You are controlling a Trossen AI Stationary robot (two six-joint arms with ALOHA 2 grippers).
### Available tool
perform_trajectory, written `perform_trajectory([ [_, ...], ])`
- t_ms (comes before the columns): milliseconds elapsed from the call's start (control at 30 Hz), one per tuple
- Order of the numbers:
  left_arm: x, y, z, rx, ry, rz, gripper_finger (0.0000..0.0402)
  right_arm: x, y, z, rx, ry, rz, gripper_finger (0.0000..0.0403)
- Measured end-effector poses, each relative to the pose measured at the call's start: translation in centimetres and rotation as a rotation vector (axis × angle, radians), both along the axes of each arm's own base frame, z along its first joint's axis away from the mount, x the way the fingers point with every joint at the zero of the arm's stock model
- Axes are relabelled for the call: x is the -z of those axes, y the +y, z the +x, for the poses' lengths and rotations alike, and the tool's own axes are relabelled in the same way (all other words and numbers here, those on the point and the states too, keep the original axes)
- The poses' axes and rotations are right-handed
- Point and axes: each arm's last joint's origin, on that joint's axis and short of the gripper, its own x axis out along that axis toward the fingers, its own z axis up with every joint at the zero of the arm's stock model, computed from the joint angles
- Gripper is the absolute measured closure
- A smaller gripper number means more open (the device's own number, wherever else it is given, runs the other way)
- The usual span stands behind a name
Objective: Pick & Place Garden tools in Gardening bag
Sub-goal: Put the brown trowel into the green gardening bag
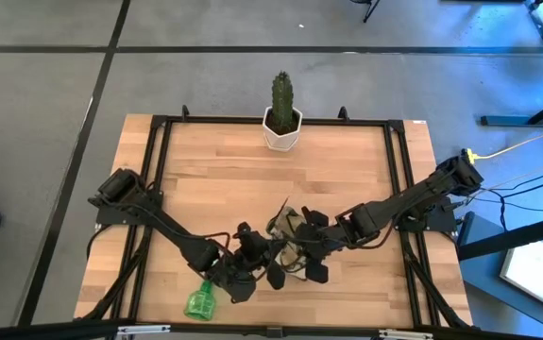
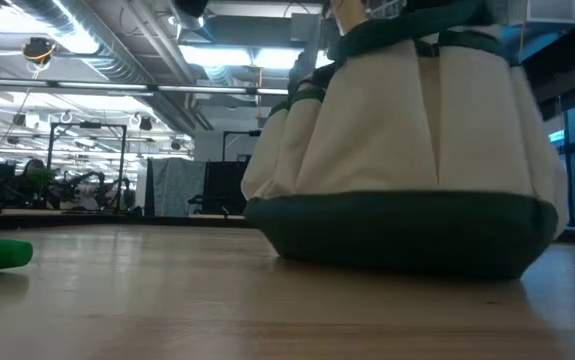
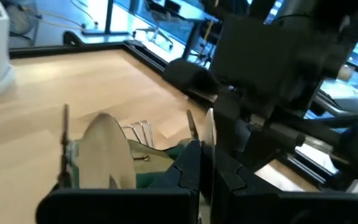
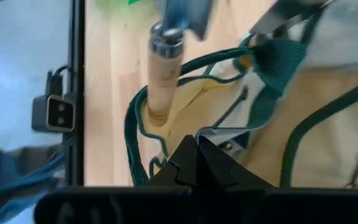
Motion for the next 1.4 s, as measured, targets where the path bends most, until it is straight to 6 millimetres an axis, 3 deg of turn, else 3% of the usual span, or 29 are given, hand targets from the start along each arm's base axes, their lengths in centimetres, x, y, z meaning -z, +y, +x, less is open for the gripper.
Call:
perform_trajectory([
  [233,-0.1,0.8,0.9,0.069,0.028,-0.011,0.0400,2.6,2.4,0.5,-0.107,0.073,0.047,0.0403],
  [367,-0.1,1.3,1.4,0.162,0.066,-0.019,0.0400,2.6,3.3,0.3,-0.153,0.047,0.034,0.0403],
  [700,0.1,2.1,2.1,0.211,0.097,0.001,0.0400,1.2,2.7,0.0,-0.139,-0.013,0.012,0.0403],
  [1000,4.4,0.4,4.7,0.266,0.006,-0.061,0.0400,1.4,2.7,-0.2,-0.152,0.010,0.004,0.0402],
  [1400,4.2,-0.9,3.5,0.223,0.026,-0.006,0.0400,1.5,2.4,-0.4,-0.128,0.033,-0.037,0.0402],
])
